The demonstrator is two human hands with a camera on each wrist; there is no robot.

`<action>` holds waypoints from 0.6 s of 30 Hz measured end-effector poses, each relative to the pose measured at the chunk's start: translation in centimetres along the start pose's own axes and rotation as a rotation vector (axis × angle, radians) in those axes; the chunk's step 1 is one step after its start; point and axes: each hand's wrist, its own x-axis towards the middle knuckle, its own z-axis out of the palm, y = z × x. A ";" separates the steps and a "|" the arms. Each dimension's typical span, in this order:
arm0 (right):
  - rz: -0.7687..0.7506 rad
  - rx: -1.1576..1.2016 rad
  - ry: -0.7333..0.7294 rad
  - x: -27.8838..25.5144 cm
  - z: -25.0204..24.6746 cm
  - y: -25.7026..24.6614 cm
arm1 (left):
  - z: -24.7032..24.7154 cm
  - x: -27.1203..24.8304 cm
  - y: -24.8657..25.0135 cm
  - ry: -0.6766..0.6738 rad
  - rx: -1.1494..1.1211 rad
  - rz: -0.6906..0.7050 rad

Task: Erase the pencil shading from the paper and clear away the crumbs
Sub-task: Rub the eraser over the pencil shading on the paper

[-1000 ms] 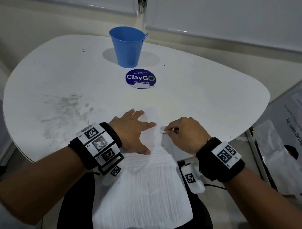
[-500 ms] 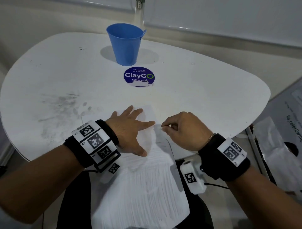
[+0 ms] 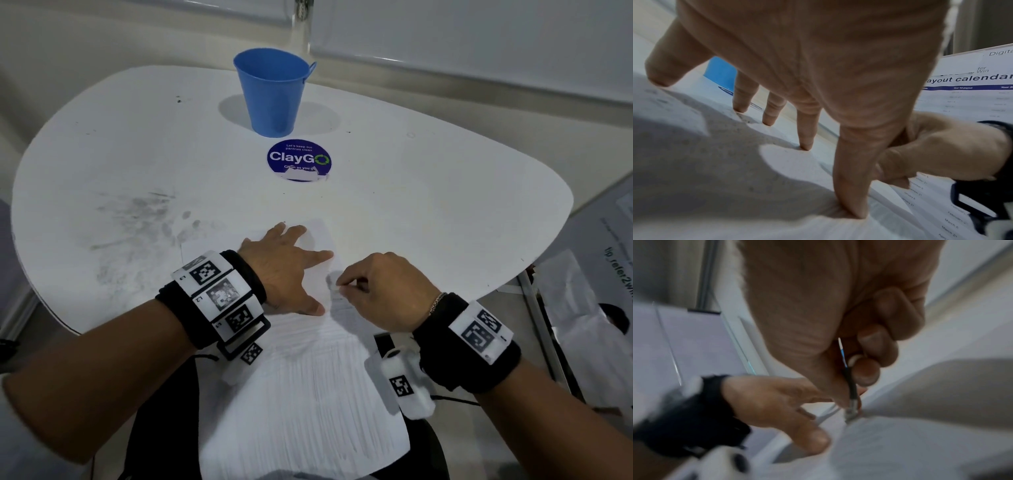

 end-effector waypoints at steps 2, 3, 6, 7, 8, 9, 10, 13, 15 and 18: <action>-0.024 0.012 -0.060 -0.3 -0.1 -0.4 | 0.1 0.0 0.0 0.001 0.005 -0.001; -0.002 0.004 -0.038 -0.1 -0.2 -0.3 | 0.1 0.0 0.0 0.003 0.007 -0.003; 0.102 -0.028 0.097 0.5 -0.5 0.4 | 0.1 -0.1 0.0 0.007 -0.005 -0.006; 0.101 -0.041 0.096 0.4 -0.4 0.3 | 0.0 -0.2 0.0 0.007 -0.010 -0.005; 0.076 -0.050 0.064 0.3 -0.3 0.1 | 0.1 -0.2 0.0 0.006 -0.012 -0.004; 0.040 -0.050 0.016 0.0 -0.2 -0.1 | 0.1 -0.2 0.0 0.006 -0.014 -0.002; 0.015 -0.040 -0.028 -0.2 -0.2 -0.4 | 0.1 -0.2 0.0 0.006 -0.014 -0.001; 0.062 -0.041 0.012 0.2 -0.7 -0.1 | 0.0 -0.3 0.0 0.009 -0.012 -0.004; 0.100 -0.050 0.073 0.4 -0.8 0.5 | 0.0 -0.2 0.0 0.005 -0.016 -0.008; 0.059 -0.042 -0.012 0.3 -0.7 0.5 | 0.1 -0.2 0.0 0.006 -0.017 -0.010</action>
